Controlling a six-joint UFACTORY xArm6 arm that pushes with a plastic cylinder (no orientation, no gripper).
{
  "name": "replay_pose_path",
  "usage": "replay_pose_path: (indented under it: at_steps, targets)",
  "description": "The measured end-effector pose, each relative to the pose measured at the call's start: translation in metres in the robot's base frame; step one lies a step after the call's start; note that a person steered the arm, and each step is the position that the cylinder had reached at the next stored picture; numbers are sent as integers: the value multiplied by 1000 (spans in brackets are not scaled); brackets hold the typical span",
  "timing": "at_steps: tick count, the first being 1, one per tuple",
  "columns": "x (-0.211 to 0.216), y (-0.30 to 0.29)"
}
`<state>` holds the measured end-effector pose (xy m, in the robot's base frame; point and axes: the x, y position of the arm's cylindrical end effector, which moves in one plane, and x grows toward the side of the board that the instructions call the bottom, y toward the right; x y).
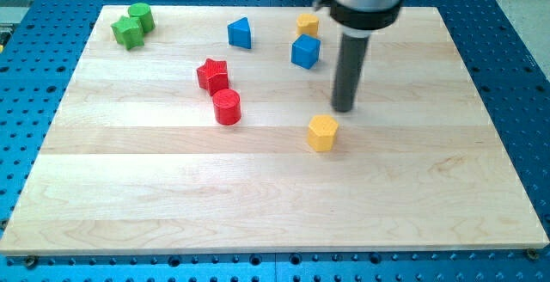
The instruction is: Move the yellow hexagon to the bottom left of the red circle
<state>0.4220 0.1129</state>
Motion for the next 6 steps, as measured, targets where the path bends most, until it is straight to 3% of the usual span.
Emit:
replay_pose_path:
  at_steps: [1,2,3,4,5,6]
  targets:
    - [61,-9]
    - [60,-107]
    - [58,-101]
    - [56,-198]
    - [24,-186]
    - [-1,-128]
